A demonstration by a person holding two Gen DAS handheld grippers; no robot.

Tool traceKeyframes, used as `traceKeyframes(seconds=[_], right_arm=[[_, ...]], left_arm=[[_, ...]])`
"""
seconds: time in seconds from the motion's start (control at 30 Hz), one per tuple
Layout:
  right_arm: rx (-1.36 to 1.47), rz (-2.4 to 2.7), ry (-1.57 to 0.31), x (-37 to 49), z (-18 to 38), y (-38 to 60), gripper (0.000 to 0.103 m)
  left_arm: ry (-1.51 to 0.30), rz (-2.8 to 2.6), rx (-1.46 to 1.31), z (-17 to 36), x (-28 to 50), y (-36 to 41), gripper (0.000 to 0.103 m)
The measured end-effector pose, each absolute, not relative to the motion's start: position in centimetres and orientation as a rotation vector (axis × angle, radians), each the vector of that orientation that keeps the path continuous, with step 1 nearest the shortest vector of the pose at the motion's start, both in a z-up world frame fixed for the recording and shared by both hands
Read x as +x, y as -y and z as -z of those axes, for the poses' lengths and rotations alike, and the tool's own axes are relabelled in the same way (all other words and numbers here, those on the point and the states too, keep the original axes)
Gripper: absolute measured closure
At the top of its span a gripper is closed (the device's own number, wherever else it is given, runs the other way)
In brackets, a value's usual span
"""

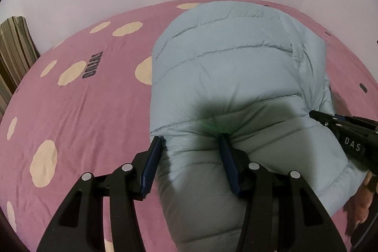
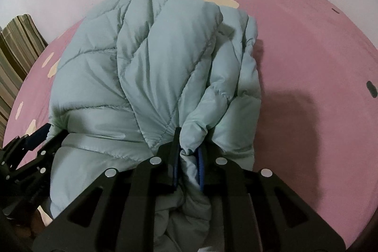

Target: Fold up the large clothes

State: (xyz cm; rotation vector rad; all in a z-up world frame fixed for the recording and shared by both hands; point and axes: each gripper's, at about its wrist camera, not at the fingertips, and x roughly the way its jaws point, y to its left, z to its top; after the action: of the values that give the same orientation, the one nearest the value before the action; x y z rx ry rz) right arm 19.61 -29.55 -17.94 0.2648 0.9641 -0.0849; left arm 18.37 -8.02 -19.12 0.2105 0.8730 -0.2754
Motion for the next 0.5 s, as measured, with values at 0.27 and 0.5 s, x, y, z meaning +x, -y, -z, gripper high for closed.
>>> traceKeyframes(seconds=[0.27, 0.5], right_arm=[[0.274, 0.098, -0.928, 18.3, 15.5, 29.0, 0.074], [0.253, 0.065, -0.855, 16.0, 11.7, 28.4, 0.074]], left_arm=[[-0.855, 0.269, 0.188, 17.9, 17.9, 7.5, 0.053], [-0.785, 0.269, 0.112, 14.8, 16.9, 6.4, 0.053]])
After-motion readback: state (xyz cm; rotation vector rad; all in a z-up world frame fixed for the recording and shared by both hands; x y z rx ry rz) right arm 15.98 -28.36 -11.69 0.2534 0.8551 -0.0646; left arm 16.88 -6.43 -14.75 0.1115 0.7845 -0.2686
